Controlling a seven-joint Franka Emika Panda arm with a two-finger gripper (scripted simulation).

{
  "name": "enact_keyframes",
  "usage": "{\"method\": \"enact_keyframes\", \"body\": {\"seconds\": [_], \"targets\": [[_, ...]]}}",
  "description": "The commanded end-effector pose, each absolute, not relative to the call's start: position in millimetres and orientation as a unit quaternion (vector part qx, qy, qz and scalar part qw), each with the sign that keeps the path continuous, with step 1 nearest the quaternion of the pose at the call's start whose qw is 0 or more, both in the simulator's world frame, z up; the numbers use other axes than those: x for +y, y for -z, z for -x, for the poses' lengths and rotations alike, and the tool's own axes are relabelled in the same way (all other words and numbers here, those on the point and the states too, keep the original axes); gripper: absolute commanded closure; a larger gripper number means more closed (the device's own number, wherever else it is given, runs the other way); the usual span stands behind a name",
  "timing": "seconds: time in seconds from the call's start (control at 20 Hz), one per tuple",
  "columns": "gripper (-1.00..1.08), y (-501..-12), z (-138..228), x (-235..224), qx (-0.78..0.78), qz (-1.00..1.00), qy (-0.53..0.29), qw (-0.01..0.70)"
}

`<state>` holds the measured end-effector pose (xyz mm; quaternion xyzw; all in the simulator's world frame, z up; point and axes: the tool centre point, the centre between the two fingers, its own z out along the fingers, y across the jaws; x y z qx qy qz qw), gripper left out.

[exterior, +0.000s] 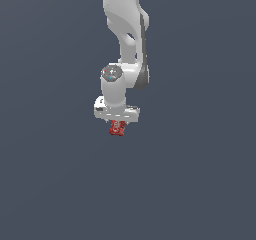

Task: Pick up the object and move it to a goal position.

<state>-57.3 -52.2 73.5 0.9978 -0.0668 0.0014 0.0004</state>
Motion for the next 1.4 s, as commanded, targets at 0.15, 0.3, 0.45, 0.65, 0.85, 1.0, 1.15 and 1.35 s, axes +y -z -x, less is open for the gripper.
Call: {"method": "enact_keyframes", "body": {"seconds": [0.15, 0.3, 0.45, 0.65, 0.85, 1.0, 1.15, 1.35], "targets": [[-0.92, -65.4, 65.0, -53.8, -0.073, -0.997, 0.0, 0.0], [-0.92, -65.2, 64.0, -53.6, -0.072, -0.997, 0.0, 0.0], [-0.92, -58.9, 64.3, -53.4, -0.072, -0.997, 0.0, 0.0], [-0.92, -42.4, 65.3, -53.6, -0.072, -0.997, 0.0, 0.0], [-0.92, -24.5, 66.0, -53.5, -0.072, -0.997, 0.0, 0.0], [-0.92, -17.5, 65.7, -53.7, -0.073, -0.997, 0.0, 0.0], [-0.92, -15.3, 65.4, -53.7, -0.073, -0.997, 0.0, 0.0], [1.08, -15.3, 65.4, -53.7, -0.073, -0.997, 0.0, 0.0]]}}
